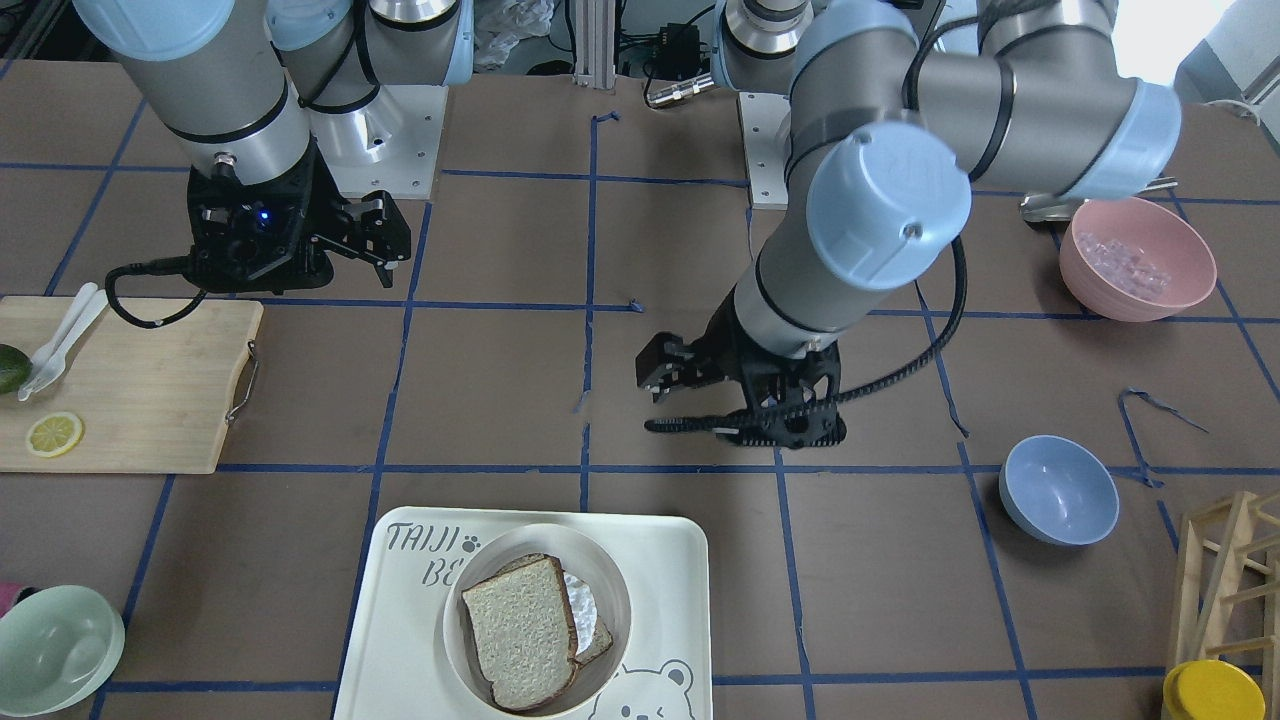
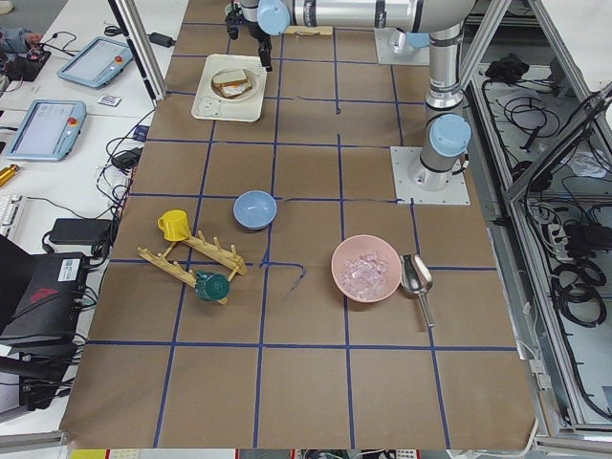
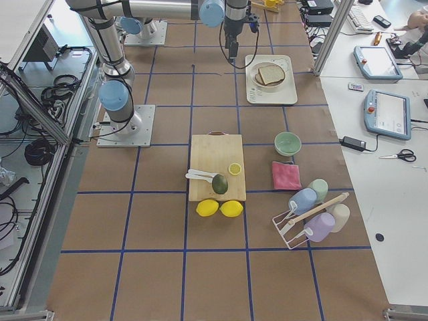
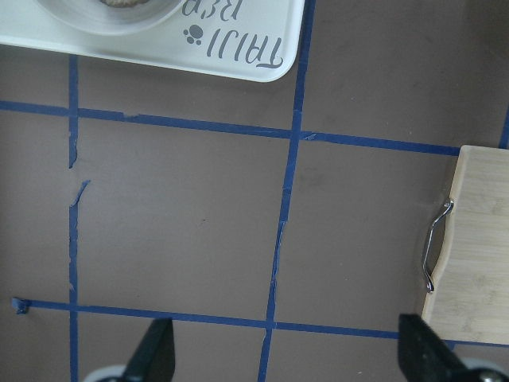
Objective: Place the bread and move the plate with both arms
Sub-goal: 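Open the left gripper and raise it away from the plate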
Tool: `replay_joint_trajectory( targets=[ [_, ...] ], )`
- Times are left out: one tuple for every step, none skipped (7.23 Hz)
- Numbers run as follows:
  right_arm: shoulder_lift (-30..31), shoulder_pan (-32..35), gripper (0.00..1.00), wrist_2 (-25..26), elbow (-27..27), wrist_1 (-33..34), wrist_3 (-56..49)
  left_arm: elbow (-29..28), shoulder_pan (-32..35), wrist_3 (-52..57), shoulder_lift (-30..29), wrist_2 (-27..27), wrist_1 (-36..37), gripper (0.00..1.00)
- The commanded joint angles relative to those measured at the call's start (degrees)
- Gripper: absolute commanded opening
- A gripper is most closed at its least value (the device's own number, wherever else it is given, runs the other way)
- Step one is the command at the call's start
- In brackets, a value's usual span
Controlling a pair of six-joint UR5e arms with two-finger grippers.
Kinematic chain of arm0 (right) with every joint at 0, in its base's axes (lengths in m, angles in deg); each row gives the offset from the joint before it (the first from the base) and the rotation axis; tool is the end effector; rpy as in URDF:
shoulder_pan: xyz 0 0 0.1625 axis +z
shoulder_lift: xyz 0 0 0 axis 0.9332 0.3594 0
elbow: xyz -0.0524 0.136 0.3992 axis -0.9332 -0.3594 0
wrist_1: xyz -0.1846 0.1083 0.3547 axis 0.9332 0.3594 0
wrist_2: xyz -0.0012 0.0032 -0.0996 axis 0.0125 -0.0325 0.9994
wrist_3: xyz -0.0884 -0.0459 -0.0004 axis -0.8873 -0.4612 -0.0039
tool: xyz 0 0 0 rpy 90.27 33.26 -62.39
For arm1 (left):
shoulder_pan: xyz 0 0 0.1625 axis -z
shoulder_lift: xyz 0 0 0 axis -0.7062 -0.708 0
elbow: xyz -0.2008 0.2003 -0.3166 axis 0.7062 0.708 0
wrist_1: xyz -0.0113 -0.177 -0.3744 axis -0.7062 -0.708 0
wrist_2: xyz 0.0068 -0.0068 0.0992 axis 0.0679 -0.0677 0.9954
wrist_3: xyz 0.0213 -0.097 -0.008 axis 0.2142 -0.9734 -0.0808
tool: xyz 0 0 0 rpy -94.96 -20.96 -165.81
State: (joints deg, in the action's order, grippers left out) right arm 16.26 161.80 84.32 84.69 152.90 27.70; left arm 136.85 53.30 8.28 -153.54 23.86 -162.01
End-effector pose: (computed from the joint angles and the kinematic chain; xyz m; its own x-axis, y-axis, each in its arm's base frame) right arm 0.1576 -0.5056 0.4556 -0.9936 -0.1128 0.0087 -0.1121 0.9917 0.0623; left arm -0.2313 -0.5625 0.4402 -0.9911 -0.0475 0.1240 -0.0271 0.9866 0.1608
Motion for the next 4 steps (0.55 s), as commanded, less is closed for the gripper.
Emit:
replay_joint_trajectory(
  targets=[
    [-0.51,-0.23,1.00,-0.11,-0.43,2.02,0.05,-0.03,0.12,2.30,7.98,1.21,-7.34,1.00],
    [-0.43,-0.31,1.00,-0.11,-0.43,3.77,0.32,0.40,-0.14,2.84,9.93,3.99,-6.83,1.00],
    [-0.51,-0.32,1.00,0.76,0.09,6.66,0.23,0.66,-0.41,3.02,10.56,6.02,-6.47,1.00],
    [-0.51,-0.32,1.00,0.86,0.10,6.86,0.23,0.67,-0.58,3.02,10.82,6.22,-3.60,1.00]
  ],
)
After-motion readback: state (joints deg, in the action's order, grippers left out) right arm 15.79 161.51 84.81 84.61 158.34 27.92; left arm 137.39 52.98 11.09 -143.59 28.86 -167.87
